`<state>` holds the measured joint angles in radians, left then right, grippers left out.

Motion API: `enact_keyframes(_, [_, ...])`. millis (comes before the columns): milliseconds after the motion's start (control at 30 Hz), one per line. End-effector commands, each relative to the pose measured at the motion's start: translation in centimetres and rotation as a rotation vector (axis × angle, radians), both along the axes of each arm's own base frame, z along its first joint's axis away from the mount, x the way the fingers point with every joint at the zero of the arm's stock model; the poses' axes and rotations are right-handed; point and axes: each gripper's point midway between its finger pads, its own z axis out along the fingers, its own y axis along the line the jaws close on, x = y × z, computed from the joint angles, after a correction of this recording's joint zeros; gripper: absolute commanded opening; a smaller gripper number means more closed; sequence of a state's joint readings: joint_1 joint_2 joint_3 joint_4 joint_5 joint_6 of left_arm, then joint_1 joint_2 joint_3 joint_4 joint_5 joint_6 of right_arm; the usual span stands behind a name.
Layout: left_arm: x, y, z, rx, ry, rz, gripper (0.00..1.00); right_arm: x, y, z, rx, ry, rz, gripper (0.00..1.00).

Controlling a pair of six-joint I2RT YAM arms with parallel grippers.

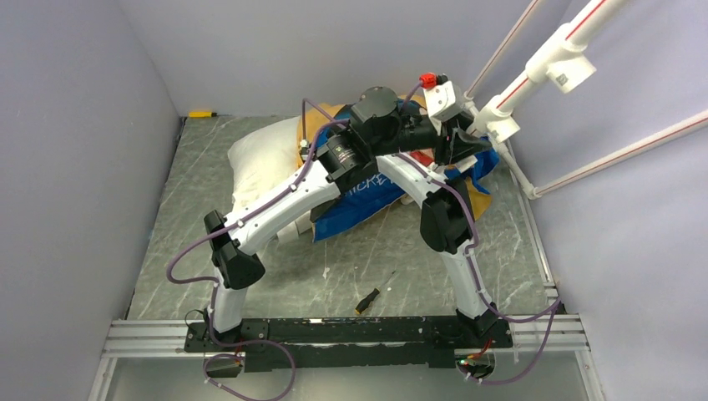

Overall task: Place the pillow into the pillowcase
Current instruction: Stuff the pillow into the pillowcase.

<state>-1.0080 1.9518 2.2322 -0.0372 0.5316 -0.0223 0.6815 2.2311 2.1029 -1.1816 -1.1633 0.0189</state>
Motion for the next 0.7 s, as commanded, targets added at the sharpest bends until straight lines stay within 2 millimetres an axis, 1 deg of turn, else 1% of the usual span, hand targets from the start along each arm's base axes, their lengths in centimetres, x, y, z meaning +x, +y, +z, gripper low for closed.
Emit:
enact_keyframes(0, [2.3, 2.4, 7.1, -0.224, 0.110, 0.162, 0.19, -0.8, -0.7, -1.4, -0.059, 0.086, -0.001, 0.00])
enact_keyframes(100, [3.4, 3.0, 8.5, -0.293, 0.164, 0.222, 0.15, -1.4, -0.9, -1.8, -0.071, 0.109, 0.008, 0.00])
enact_keyframes(200, [4.8, 3.5, 9.2, -0.337, 0.238, 0.287, 0.03, -2.0, -0.7, -1.9, -0.058, 0.114, 0.014, 0.00])
enact_keyframes(233, [5.1, 3.8, 9.6, -0.353, 0.248, 0.305, 0.01, -2.2, -0.5, -1.8, -0.053, 0.116, 0.019, 0.00])
enact_keyframes(300, [6.1, 4.3, 9.7, -0.366, 0.252, 0.365, 0.00, -2.8, -0.1, -1.9, -0.050, 0.125, 0.031, 0.00])
enact_keyframes(400, [8.4, 5.5, 8.8, -0.347, 0.265, 0.500, 0.00, -4.2, 0.9, -1.8, -0.042, 0.134, 0.070, 0.00])
enact_keyframes(467, [9.5, 6.1, 8.0, -0.313, 0.222, 0.566, 0.00, -5.2, 1.6, -2.0, -0.043, 0.140, 0.099, 0.00])
enact_keyframes(533, [9.4, 6.2, 7.5, -0.250, 0.087, 0.586, 0.00, -6.1, 2.3, -2.2, -0.045, 0.149, 0.125, 0.00])
enact_keyframes(600, [9.9, 6.5, 6.5, -0.181, 0.012, 0.634, 0.00, -6.7, 2.8, -2.5, -0.051, 0.147, 0.144, 0.00])
enact_keyframes(667, [10.0, 6.6, 6.0, -0.125, -0.077, 0.650, 0.00, -7.1, 3.1, -2.6, -0.056, 0.148, 0.154, 0.00])
